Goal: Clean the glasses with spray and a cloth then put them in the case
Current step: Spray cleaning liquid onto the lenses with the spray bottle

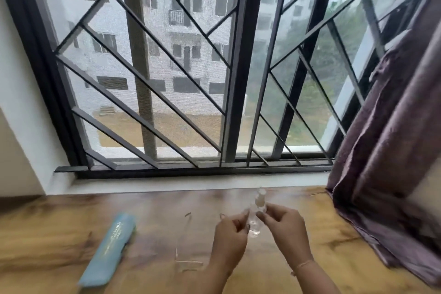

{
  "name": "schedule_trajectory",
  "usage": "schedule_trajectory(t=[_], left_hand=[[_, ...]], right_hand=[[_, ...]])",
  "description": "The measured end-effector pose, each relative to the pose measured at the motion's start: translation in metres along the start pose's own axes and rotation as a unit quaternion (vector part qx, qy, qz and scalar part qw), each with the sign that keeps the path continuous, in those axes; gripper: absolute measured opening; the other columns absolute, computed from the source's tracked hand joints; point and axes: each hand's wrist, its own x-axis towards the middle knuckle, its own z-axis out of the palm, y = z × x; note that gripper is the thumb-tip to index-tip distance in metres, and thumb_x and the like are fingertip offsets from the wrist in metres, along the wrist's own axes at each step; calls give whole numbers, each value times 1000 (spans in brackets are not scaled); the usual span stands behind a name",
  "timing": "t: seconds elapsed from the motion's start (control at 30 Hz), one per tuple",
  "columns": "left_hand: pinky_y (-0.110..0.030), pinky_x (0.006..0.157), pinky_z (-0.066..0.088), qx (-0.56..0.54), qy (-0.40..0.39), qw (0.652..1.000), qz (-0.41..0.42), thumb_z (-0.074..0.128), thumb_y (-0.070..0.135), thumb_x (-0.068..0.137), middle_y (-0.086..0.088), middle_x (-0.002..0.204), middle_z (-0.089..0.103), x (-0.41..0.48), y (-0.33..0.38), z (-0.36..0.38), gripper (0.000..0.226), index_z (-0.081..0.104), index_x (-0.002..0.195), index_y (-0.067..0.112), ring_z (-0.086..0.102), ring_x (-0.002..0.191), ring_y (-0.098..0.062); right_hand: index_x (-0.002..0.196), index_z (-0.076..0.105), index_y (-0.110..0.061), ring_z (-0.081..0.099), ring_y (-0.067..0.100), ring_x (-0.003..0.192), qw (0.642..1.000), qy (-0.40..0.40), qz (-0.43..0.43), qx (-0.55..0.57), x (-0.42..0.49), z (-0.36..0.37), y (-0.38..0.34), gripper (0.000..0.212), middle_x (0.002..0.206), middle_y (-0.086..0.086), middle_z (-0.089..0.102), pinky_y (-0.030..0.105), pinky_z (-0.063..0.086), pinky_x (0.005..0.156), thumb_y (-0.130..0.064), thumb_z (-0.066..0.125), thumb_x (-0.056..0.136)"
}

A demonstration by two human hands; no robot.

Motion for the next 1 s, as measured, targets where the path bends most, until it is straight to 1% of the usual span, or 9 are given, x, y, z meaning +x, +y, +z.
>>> schedule_trajectory(t=[0.1, 0.2, 0.3, 0.4, 0.57, 0.73, 0.87, 0.93, 1.0], left_hand=[[-19, 66, 39, 12, -21, 1000, -2, 59, 26, 86, 11, 74, 53, -9, -7, 12, 12, 62, 77, 19, 49, 71, 0], [-27, 69, 41, 31, -33, 999, -11, 54, 43, 76, 11, 75, 51, -14, -23, 22, 32, 63, 71, 12, 49, 71, -2], [-25, 75, 50, 30, -54, 998, -21, 54, 36, 73, 17, 88, 63, -19, -25, 24, 28, 72, 87, 19, 58, 82, 2], [-27, 80, 52, 28, -67, 997, -12, 58, 32, 77, 8, 95, 73, -25, -21, 24, 21, 72, 92, 28, 60, 87, 3], [-26, 77, 52, 39, -46, 998, -17, 60, 32, 82, 10, 78, 72, -35, -16, 22, 11, 70, 84, 36, 57, 77, 6], [-15, 72, 46, 58, -37, 997, -23, 60, 17, 85, 25, 70, 62, -43, -8, 20, 49, 61, 70, 63, 55, 80, 11], [-4, 81, 42, 84, -32, 995, -32, 53, -1, 81, 41, 72, 60, -47, -14, 13, 45, 69, 100, 36, 55, 85, 22], [-10, 93, 43, 68, 15, 996, -46, 53, -4, 81, 22, 97, 69, -46, -16, -2, 45, 65, 114, 23, 59, 97, 12], [-12, 93, 44, 54, 87, 994, -47, 54, -7, 82, 9, 104, 69, -47, -14, -27, 43, 65, 113, 20, 61, 99, 6]], right_hand=[[89, 75, -16, 65, 3, 72, 1000, 3, 22, -4, -10, -8, 15, 18, 78, -4, 75, 7, 43, 56, -25, 75, 72], [75, 74, -13, 59, 5, 60, 1000, 0, 25, -3, -22, -13, 24, 9, 64, -4, 72, 19, 41, 53, -22, 76, 72], [71, 74, -17, 55, -5, 55, 1000, 1, 29, -2, -27, -14, 30, 3, 59, -7, 71, 16, 40, 53, -17, 77, 70], [70, 74, -20, 63, 1, 63, 999, -10, 32, 1, -30, -14, 36, 4, 65, -8, 73, 15, 44, 58, -16, 76, 70], [67, 73, -24, 57, -4, 56, 1000, -13, 24, -7, -36, -12, 37, 8, 61, -11, 71, 13, 42, 56, -17, 76, 70], [75, 74, -24, 57, -13, 57, 1000, 5, 20, -14, -41, -8, 36, 7, 54, -18, 66, 5, 40, 55, -19, 77, 70], [74, 73, -22, 61, 8, 62, 999, 9, 22, -39, -45, -10, 33, 3, 57, -6, 67, 7, 39, 59, -21, 75, 72], [81, 74, -25, 60, 10, 66, 999, 4, 18, -35, -47, -12, 28, 10, 62, -7, 70, 12, 38, 59, -19, 75, 74], [110, 67, -12, 65, 19, 83, 997, 33, 6, -69, -50, -9, 29, 36, 93, 8, 74, 25, 46, 72, -17, 75, 75]])
